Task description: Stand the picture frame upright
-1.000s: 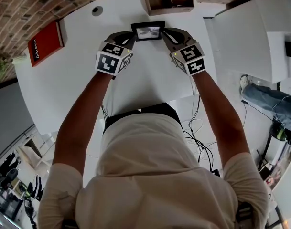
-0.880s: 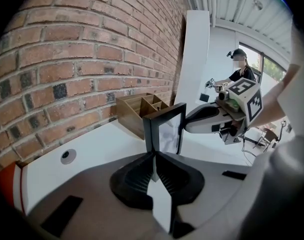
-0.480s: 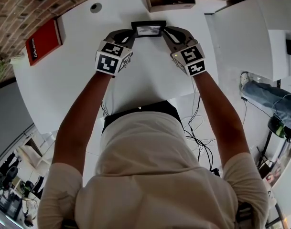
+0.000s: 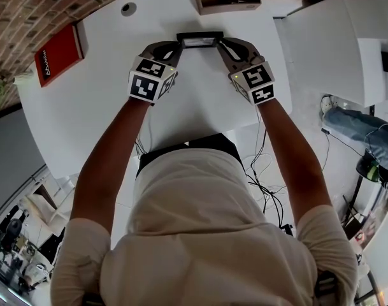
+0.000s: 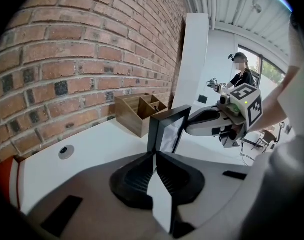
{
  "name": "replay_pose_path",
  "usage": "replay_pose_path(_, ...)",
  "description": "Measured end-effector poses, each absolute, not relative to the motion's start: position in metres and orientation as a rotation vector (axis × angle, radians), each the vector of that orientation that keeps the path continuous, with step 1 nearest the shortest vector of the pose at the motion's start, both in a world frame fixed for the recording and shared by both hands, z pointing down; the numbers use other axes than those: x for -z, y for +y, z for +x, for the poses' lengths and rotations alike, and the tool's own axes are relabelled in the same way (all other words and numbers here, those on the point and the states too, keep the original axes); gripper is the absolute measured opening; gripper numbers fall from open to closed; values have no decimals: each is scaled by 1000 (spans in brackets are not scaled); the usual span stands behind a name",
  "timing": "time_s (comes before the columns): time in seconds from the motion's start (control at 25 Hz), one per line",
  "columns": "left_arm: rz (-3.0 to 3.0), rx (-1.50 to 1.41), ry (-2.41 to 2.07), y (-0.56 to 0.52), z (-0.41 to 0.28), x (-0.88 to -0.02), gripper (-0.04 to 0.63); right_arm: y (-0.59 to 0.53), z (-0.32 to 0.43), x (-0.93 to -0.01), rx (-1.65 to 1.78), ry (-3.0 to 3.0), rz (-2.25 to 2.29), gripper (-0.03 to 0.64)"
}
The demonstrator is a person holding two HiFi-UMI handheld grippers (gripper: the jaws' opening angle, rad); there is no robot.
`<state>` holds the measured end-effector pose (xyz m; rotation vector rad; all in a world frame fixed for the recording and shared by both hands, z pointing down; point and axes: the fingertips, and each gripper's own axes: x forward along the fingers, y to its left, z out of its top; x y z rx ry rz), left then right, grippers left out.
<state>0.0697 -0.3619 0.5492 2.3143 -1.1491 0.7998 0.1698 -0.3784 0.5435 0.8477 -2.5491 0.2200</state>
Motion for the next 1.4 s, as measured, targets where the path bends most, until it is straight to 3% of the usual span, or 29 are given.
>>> replay_pose_path(1.4,2278,-763,-1150,-351,65,-551,35,-359,181,-554,-331,-2516,887,43)
